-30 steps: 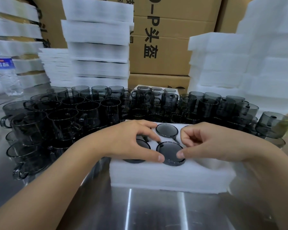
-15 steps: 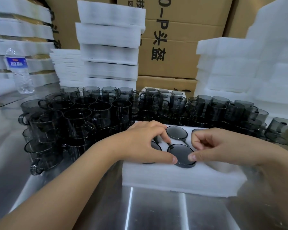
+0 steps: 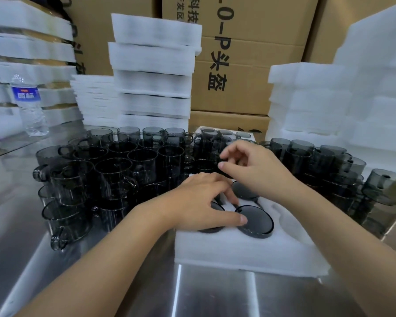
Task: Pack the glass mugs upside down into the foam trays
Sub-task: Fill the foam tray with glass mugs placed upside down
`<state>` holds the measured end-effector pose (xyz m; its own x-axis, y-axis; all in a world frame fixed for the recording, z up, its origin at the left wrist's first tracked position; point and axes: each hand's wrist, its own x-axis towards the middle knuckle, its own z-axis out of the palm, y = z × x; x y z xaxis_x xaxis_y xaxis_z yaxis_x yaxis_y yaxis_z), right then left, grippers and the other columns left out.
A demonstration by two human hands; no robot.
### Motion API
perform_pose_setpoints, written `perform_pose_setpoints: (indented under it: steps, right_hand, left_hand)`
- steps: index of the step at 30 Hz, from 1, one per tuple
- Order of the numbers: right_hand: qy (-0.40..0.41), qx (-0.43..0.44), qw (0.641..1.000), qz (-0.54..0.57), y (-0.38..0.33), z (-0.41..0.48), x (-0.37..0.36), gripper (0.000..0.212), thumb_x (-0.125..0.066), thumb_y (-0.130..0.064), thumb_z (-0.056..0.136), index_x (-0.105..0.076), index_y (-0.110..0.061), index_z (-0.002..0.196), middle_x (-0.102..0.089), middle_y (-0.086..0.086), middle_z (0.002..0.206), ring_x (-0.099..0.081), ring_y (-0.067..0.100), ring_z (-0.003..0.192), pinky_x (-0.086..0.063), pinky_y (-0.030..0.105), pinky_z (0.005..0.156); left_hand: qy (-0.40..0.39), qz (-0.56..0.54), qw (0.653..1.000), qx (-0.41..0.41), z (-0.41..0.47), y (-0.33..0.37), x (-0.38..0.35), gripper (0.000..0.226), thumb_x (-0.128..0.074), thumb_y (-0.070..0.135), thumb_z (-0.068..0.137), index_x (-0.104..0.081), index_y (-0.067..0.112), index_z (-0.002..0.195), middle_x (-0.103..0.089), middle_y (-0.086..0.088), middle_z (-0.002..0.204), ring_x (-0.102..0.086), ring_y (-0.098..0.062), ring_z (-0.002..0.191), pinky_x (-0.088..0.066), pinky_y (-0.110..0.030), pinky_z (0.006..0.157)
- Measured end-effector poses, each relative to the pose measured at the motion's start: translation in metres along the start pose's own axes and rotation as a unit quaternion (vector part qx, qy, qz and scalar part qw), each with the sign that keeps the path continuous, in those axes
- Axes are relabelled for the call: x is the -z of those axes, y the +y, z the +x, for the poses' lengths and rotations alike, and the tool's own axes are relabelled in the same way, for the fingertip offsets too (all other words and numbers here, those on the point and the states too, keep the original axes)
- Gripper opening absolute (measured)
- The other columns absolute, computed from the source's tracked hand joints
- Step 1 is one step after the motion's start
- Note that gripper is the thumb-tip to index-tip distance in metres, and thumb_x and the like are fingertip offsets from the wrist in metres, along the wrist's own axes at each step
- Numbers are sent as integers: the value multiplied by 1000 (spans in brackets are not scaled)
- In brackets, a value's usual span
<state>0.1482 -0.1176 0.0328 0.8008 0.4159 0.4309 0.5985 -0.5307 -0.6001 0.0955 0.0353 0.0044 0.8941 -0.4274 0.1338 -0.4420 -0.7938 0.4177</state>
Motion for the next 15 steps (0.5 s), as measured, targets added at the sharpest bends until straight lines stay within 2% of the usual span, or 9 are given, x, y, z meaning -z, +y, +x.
perform_pose_setpoints:
  steps: [4, 7, 9, 13, 15]
  right_hand:
    - [-9, 34, 997, -68, -14, 30, -20, 21, -63, -17, 84, -63, -28, 101, -59, -7, 93, -48, -2, 68, -36, 12, 62]
    - [-64, 66, 991, -95, -26, 45, -35, 30, -64, -20, 85, -62, -30, 114, -48, -3, 110, -44, 1, 79, -31, 16, 74]
    - [-111, 68, 986, -102, -33, 51, -42, 34, -67, -25, 85, -61, -31, 118, -39, -3, 114, -43, 5, 85, -30, 17, 80]
    - [-133, 60, 976, -164, -37, 58, -55, 28, -72, -26, 79, -64, -29, 106, -37, 1, 122, -44, 18, 109, -41, 35, 94]
    - [-121, 59, 977, -167, -36, 59, -58, 22, -74, -25, 78, -65, -26, 98, -40, 2, 122, -43, 21, 112, -41, 40, 96]
  left_hand:
    - [25, -34, 999, -16, 1, -5, 0, 26, -61, 55, 82, -63, 37, 101, -41, 21, 117, -31, -6, 122, -24, -36, 111]
    - [36, -61, 997, -15, 2, -7, -1, 18, -62, 53, 81, -64, 40, 95, -45, 14, 124, -35, -9, 124, -29, -38, 110]
    - [35, -79, 996, -9, 3, -6, -1, 19, -63, 53, 80, -65, 39, 93, -54, 15, 122, -44, -9, 119, -36, -37, 107]
    - [38, -94, 995, 7, 2, -5, -1, 29, -66, 49, 81, -67, 34, 106, -62, 24, 103, -53, 0, 102, -43, -24, 91]
    - [41, -92, 995, 5, 2, -4, -1, 28, -66, 47, 82, -68, 33, 106, -60, 30, 94, -53, 2, 100, -42, -20, 88]
